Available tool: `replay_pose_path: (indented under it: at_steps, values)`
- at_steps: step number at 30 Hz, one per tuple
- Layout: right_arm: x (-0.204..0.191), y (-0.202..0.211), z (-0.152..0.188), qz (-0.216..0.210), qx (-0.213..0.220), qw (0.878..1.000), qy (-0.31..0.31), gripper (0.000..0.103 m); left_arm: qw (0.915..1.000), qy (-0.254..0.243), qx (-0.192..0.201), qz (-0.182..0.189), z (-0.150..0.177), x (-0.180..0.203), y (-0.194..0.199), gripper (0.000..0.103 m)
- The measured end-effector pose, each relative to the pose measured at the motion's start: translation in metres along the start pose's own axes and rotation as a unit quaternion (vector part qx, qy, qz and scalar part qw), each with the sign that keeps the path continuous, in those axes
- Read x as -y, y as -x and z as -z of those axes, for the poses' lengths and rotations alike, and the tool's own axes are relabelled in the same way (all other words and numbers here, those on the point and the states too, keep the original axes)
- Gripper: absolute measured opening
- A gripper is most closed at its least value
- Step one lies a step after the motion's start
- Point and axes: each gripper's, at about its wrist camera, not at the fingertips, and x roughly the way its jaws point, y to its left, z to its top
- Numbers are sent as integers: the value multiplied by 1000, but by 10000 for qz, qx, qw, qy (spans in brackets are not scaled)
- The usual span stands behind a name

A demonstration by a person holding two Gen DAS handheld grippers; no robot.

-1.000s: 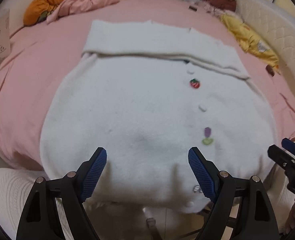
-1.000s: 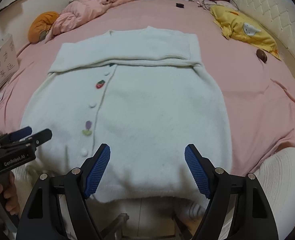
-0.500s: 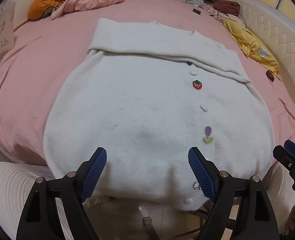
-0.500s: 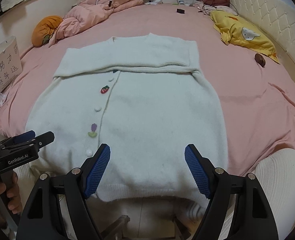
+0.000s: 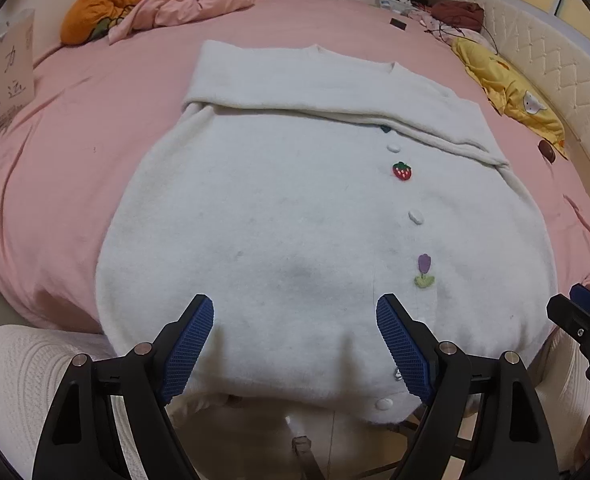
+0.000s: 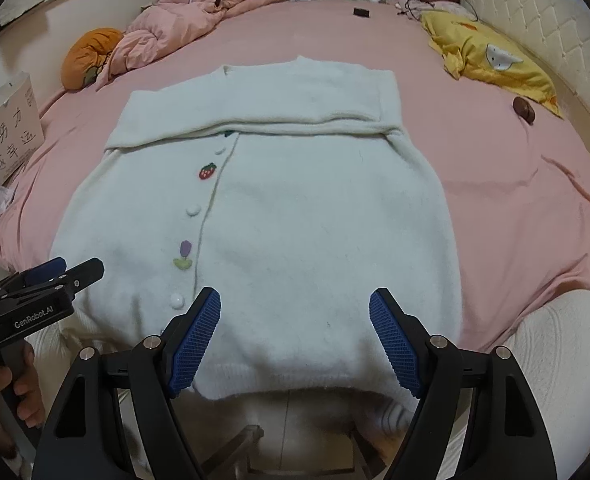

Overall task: Fold clothes
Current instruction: 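Grasp the cardigan hem with both grippers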

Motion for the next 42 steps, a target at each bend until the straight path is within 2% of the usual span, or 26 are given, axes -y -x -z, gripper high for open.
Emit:
replay_pose_path:
  at_steps: [1, 3, 5, 6, 9, 12, 14, 17, 22, 26, 28, 29, 30, 31, 32, 33, 34, 36, 38, 39, 42]
  values:
    - [3, -3, -1, -67, -102, 9999, -3, 77, 10000, 28, -39, 42, 0, -1, -1, 84]
    - [12, -14, -5, -397, -577, 9975, 9, 77, 9995, 76, -207, 210, -3, -5, -3, 84]
    - [24, -26, -10, -758, -1127, 9907, -9, 77, 9976, -102, -536, 418, -11, -13, -5, 84]
    - [34, -30, -13, -792, -1383, 9872, -45, 77, 9962, -256, -698, 457, -15, -18, -4, 84]
    - [64, -42, -19, -280, -2055, 9781, 181, 77, 9880, -869, -1273, 120, -30, -41, -2, 84]
    - [93, -54, -26, 233, -2711, 9614, 405, 77, 9736, -1094, -1996, -135, -38, -72, -7, 84]
    - [108, -65, -27, 466, -3034, 9504, 508, 77, 9619, -1100, -2496, -181, -35, -87, -17, 84]
    - [120, -86, -24, 276, -3381, 9401, 340, 77, 9444, -1082, -3103, -129, -20, -94, -44, 84]
    - [124, -119, -9, -154, -3866, 9221, -4, 77, 9237, -891, -3725, 78, 5, -87, -92, 84]
    - [122, -142, 7, -516, -4232, 9043, -198, 77, 9185, -870, -3856, 117, 7, -78, -111, 83]
    - [124, -151, 13, -470, -4292, 9015, -310, 77, 9187, -936, -3836, 60, 5, -75, -116, 82]
    - [126, -154, 15, -428, -4291, 9015, -352, 77, 9190, -973, -3820, 32, 4, -74, -117, 79]
    - [127, -153, 15, -497, -4264, 9023, -389, 77, 9189, -996, -3817, 33, 4, -73, -118, 65]
    - [127, -152, 15, -570, -4240, 9029, -418, 69, 9184, -1026, -3821, 28, 5, -73, -118, 47]
    - [126, -150, 15, -651, -4235, 9026, -405, 60, 9176, -1047, -3835, -5, 6, -73, -118, 37]
    - [125, -148, 16, -702, -4263, 9012, -341, 44, 9163, -1039, -3867, -17, 8, -75, -118, 20]
    - [123, -145, 16, -754, -4290, 8997, -277, 28, 9147, -1023, -3909, 14, 10, -76, -118, 13]
    - [120, -141, 17, -737, -4353, 8972, -86, 13, 9128, -1002, -3959, 84, 12, -79, -116, 10]
    - [119, -136, 18, -773, -4323, 8983, 102, 12, 9159, -1027, -3876, 177, 12, -78, -109, 9]
    - [119, -130, 16, -928, -4256, 9001, 88, 11, 9185, -982, -3818, 305, 11, -79, -105, 9]
    - [124, -110, 5, -1538, -3991, 9038, -114, 11, 9272, -604, -3554, 1012, 1, -86, -85, 9]
